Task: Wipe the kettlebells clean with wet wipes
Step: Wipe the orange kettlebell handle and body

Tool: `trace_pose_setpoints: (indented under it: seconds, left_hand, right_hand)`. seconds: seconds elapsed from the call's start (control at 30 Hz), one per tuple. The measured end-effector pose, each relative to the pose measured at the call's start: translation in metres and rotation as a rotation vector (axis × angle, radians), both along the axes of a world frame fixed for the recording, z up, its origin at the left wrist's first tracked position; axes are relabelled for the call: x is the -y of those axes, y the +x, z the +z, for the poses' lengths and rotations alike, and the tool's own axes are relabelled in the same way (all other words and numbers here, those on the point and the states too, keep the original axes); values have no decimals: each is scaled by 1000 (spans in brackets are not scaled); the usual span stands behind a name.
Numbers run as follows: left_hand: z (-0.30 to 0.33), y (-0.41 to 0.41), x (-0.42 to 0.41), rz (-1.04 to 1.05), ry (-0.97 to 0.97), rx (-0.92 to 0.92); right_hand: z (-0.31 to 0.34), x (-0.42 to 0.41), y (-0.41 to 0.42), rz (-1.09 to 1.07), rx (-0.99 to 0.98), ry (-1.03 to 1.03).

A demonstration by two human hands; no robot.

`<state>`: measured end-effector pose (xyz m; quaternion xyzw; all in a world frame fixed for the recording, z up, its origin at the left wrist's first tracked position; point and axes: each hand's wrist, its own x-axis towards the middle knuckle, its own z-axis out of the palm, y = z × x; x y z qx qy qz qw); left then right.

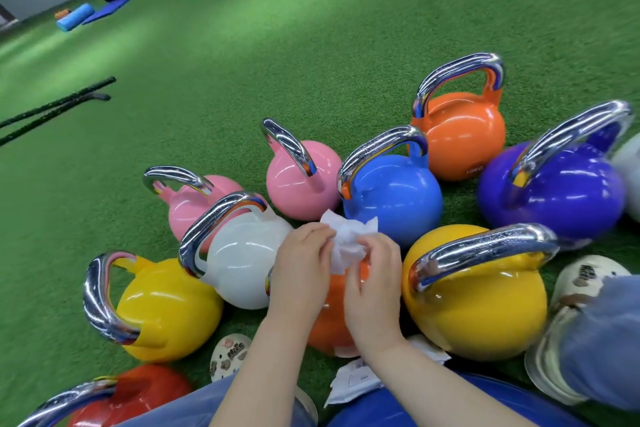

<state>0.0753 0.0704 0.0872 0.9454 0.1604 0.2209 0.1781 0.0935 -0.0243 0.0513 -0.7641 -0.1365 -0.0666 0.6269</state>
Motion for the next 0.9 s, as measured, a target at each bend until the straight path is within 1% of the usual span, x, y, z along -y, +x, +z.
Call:
trace_pose_setpoints:
  seconds: [0.03,0.07,0.13,0.17,0.23,0.27,0.33,0.37,0.4,0.47,0.5,0.53,0.57,0.63,0.7,0.73,0.8,0.9]
  left_hand:
    - [-2,-1,-1,-6,3,1]
    - [-3,-1,0,-23,11,-5]
    - [-2,-3,2,-30,9,2]
    - [-2,-4,2,-14,-8,27]
    - [-2,-10,1,40,-40,79]
    - [-3,-14,-1,68,-44,91]
    - [-5,-18,-6,113,-63,90]
    - [-6,-19,-8,132,-79,88]
    - [-7,-20,-9,147,-97,89]
    - [-7,-22,-7,178,-141,106]
    - [-8,-23,-6,192,-164,121]
    - [-9,-24,-5,206,-188,139]
    - [-10,-24,-4,220,-211,155]
    - [-10,-23,-2,235,-233,177]
    - [-9,-21,0,227,-220,191]
    - [-9,-21,0,226,-215,194]
    - [-9,-22,0,239,-222,190]
    - [-11,-22,-1,248,-231,181]
  right_hand:
    - [-4,-2,6,66,161,-94]
    - [-9,-5,12,132,236,-170]
    - [-15,-10,23,227,314,-288]
    - [-17,-11,27,249,346,-316]
    - [-23,-11,36,261,402,-316]
    - [-27,-10,38,273,397,-302]
    - [-35,-6,40,244,312,-250]
    - [-38,-4,40,194,209,-200]
    - [-37,-1,40,150,59,-155]
    - [-38,0,37,112,-197,-122]
    - [-40,0,36,101,-254,-110]
    - [-39,-2,35,90,-250,-105]
    - [-35,-4,33,86,-180,-106]
    - [-28,-13,29,117,98,-155]
    - [-35,-21,28,209,405,-229]
    - [-36,-23,28,239,496,-259]
    - [-35,-25,28,258,555,-260]
    - [-39,-23,29,246,538,-250]
